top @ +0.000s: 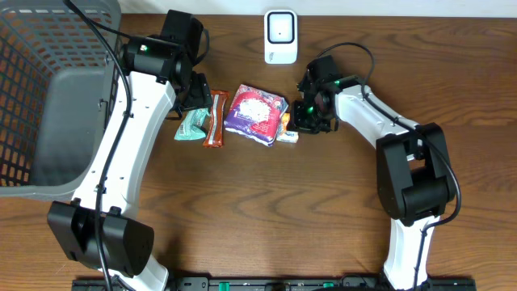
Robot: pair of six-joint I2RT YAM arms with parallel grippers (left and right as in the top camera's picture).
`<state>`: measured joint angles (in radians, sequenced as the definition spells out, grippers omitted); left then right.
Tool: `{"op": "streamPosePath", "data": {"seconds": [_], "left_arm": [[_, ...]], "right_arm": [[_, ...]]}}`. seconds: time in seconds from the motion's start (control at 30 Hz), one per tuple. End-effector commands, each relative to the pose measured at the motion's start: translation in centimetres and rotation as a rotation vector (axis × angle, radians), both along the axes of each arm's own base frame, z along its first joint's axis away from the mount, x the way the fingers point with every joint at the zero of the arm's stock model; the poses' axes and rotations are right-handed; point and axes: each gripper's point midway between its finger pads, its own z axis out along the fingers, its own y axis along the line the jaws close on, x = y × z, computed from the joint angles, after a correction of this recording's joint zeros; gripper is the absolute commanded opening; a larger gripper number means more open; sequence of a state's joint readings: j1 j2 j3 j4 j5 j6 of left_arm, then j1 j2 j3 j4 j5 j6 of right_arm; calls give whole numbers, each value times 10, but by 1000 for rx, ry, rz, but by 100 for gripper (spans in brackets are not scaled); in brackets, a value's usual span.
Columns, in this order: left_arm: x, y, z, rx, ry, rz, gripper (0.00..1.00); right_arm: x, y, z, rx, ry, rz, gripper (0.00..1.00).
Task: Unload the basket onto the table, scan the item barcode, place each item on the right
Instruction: 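Lift the orange packet with the right gripper up to the scanner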
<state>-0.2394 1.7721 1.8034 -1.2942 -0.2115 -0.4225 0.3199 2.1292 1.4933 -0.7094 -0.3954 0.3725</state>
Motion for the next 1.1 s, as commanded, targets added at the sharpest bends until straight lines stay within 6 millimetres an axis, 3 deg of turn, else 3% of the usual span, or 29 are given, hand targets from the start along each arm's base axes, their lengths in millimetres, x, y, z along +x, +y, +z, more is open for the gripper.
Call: {"op": "streamPosePath", "data": {"seconds": [0.0, 0.1, 0.33, 0.4, 0.5, 0.67, 0.83, 0.87, 0.9, 1.0, 1.07], "left_arm": [[1, 1, 0, 3, -1, 10, 98], [1, 1, 0, 3, -1, 10, 98], [1, 1, 0, 3, -1, 10, 98], [1, 1, 0, 3, -1, 10, 98], [1, 1, 0, 3, -1, 10, 98], [1, 1, 0, 3, -1, 10, 98], [1, 1, 0, 3, -1, 10, 98], [1, 1, 0, 3, -1, 10, 98], [1, 1, 0, 3, -1, 10, 98], [1, 1, 0, 3, -1, 10, 98], [1, 1, 0, 3, -1, 10, 98]], "right_arm": [[10, -16, 7, -46, -29, 23, 1], [19, -47, 20, -192, -32, -13, 1], [32, -143, 70, -799, -114, -116, 1], [32, -162, 80, -951, -148, -148, 1], [29, -178, 80, -1086, -180, -163, 1], [22, -174, 56, -1105, -185, -137, 1], [17, -138, 35, -981, -187, -92, 9], [17, -129, 32, -950, -188, -80, 13], [15, -117, 29, -913, -189, -65, 24], [13, -88, 24, -830, -200, -28, 32], [12, -70, 22, -787, -217, -8, 47]]}}
